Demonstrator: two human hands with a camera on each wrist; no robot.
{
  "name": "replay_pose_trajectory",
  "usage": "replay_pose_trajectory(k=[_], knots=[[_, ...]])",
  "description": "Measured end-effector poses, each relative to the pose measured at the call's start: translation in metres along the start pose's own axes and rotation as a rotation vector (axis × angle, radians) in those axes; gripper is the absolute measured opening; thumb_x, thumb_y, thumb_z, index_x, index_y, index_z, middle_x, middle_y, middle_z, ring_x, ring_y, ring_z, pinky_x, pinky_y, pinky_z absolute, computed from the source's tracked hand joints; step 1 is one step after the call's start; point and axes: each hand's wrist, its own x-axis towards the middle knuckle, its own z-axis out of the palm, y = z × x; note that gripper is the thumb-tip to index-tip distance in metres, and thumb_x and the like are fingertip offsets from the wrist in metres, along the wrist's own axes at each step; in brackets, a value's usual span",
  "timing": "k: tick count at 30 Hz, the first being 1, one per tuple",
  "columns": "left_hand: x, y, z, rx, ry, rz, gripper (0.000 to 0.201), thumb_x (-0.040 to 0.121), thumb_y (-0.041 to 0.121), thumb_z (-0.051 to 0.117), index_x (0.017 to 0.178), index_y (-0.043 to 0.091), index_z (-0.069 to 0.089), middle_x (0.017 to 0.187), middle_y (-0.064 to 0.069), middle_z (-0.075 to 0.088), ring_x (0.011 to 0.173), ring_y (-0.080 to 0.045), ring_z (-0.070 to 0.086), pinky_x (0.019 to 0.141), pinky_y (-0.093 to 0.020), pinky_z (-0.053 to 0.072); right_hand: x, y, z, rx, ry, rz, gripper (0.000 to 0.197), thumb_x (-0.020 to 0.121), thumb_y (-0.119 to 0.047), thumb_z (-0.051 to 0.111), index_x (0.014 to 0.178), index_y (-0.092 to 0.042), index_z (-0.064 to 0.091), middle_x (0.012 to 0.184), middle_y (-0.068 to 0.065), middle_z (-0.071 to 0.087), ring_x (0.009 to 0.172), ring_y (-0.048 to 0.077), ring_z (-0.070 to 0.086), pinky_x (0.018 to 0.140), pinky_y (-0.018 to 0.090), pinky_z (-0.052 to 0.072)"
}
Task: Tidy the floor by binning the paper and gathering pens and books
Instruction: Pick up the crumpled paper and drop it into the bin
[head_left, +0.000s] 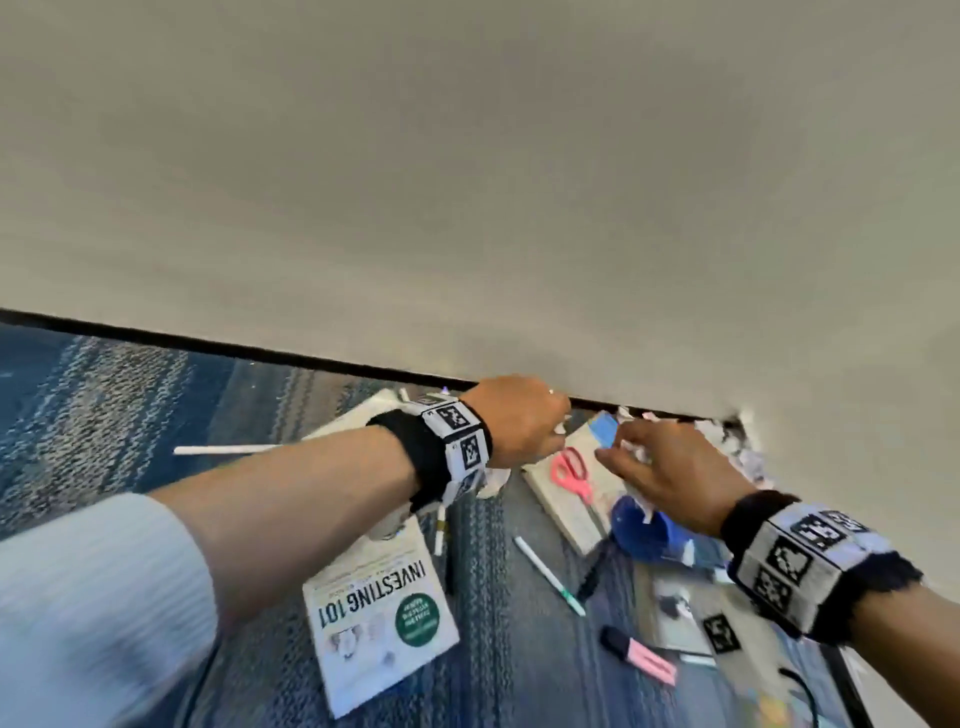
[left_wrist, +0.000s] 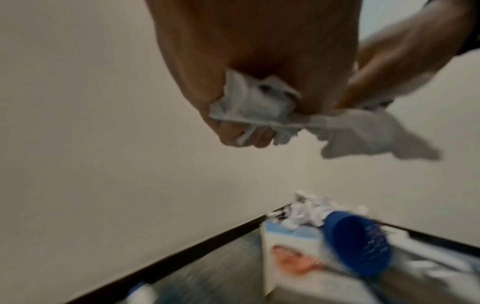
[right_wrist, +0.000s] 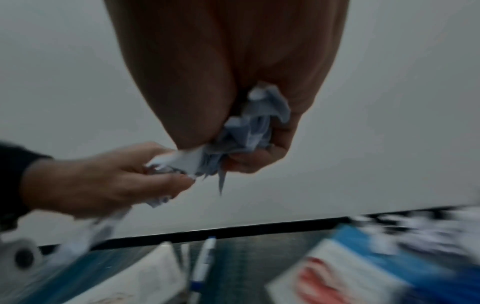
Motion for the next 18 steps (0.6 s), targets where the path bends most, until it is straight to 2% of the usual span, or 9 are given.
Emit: replay_pose_trajectory(k=[2, 4, 8, 10, 12, 14, 15, 16, 18], knots=[[0.025, 0.052, -0.008, 0.052, -0.045, 0.151, 0.030, 0.095, 0.033, 0.048, 0.106, 0.007, 0.059, 0.105, -0.019, 0.065, 0.097, -0.037, 0.061, 0.068, -0.033, 0.038, -0.056, 0.044, -0.007, 0.032, 0.002, 0.102, 0.026, 0.091, -0.039, 0.058, 0.068, -0.030, 0.050, 0.064, -0.005, 0.053, 0.063, 0.013, 0.048, 0.058, 0.027, 0.031], [0.040, 0.105, -0.015, 0.067, -0.066, 0.266, 0.028, 0.094, 0.032, 0.049, 0.101, 0.007, 0.060, 0.103, -0.019, 0.065, 0.095, -0.037, 0.061, 0.067, -0.031, 0.035, -0.112, 0.079, -0.006, 0.046, 0.045, 0.185, 0.029, 0.090, -0.035, 0.060, 0.065, -0.035, 0.046, 0.059, -0.008, 0.049, 0.057, 0.008, 0.045, 0.057, 0.026, 0.029], [0.049, 0.211, -0.020, 0.099, -0.098, 0.443, 0.025, 0.093, 0.032, 0.049, 0.097, 0.008, 0.059, 0.095, -0.016, 0.065, 0.079, -0.032, 0.055, 0.064, -0.031, 0.036, -0.210, 0.125, 0.002, 0.069, 0.159, 0.273, 0.023, 0.091, -0.036, 0.059, 0.076, -0.018, 0.057, 0.063, -0.004, 0.054, 0.061, 0.016, 0.048, 0.060, 0.034, 0.035], [0.051, 0.271, -0.006, 0.146, -0.125, 0.575, 0.026, 0.093, 0.033, 0.050, 0.097, 0.009, 0.060, 0.092, -0.015, 0.066, 0.079, -0.034, 0.057, 0.063, -0.030, 0.037, -0.258, 0.143, 0.007, 0.115, 0.238, 0.309, 0.021, 0.090, -0.033, 0.059, 0.072, -0.024, 0.052, 0.060, -0.005, 0.051, 0.059, 0.012, 0.048, 0.057, 0.029, 0.037], [0.047, 0.338, 0.010, 0.153, -0.155, 0.729, 0.029, 0.092, 0.037, 0.050, 0.097, 0.011, 0.061, 0.090, -0.013, 0.067, 0.081, -0.033, 0.061, 0.063, -0.031, 0.041, -0.312, 0.161, 0.012, 0.167, 0.339, 0.406, 0.024, 0.089, -0.030, 0.060, 0.068, -0.026, 0.048, 0.056, -0.005, 0.048, 0.057, 0.014, 0.047, 0.053, 0.025, 0.033], [0.039, 0.407, 0.018, 0.135, -0.149, 0.830, 0.029, 0.094, 0.038, 0.049, 0.098, 0.012, 0.062, 0.085, -0.011, 0.065, 0.076, -0.029, 0.060, 0.061, -0.030, 0.039, -0.368, 0.176, 0.015, 0.206, 0.456, 0.504, 0.025, 0.087, -0.031, 0.058, 0.067, -0.022, 0.047, 0.056, -0.003, 0.049, 0.058, 0.016, 0.047, 0.052, 0.025, 0.032], [0.034, 0.432, 0.020, 0.121, -0.128, 0.863, 0.028, 0.094, 0.036, 0.049, 0.097, 0.012, 0.063, 0.084, -0.012, 0.066, 0.075, -0.030, 0.059, 0.061, -0.030, 0.037, -0.391, 0.180, 0.017, 0.222, 0.508, 0.529, 0.024, 0.086, -0.032, 0.055, 0.066, -0.021, 0.046, 0.055, -0.004, 0.048, 0.056, 0.013, 0.045, 0.052, 0.022, 0.032], [0.029, 0.460, 0.022, 0.090, -0.106, 0.904, 0.027, 0.094, 0.034, 0.049, 0.096, 0.011, 0.063, 0.084, -0.013, 0.066, 0.076, -0.032, 0.060, 0.061, -0.030, 0.036, -0.417, 0.185, 0.020, 0.238, 0.562, 0.573, 0.023, 0.086, -0.029, 0.054, 0.066, -0.020, 0.047, 0.056, -0.004, 0.048, 0.055, 0.009, 0.043, 0.053, 0.018, 0.032], [0.019, 0.519, 0.028, 0.020, -0.068, 0.983, 0.026, 0.095, 0.033, 0.048, 0.092, 0.011, 0.062, 0.085, -0.015, 0.066, 0.078, -0.034, 0.060, 0.062, -0.032, 0.035, -0.475, 0.195, 0.024, 0.257, 0.667, 0.677, 0.020, 0.089, -0.021, 0.056, 0.070, -0.016, 0.052, 0.059, -0.002, 0.053, 0.058, 0.011, 0.047, 0.055, 0.016, 0.035]])
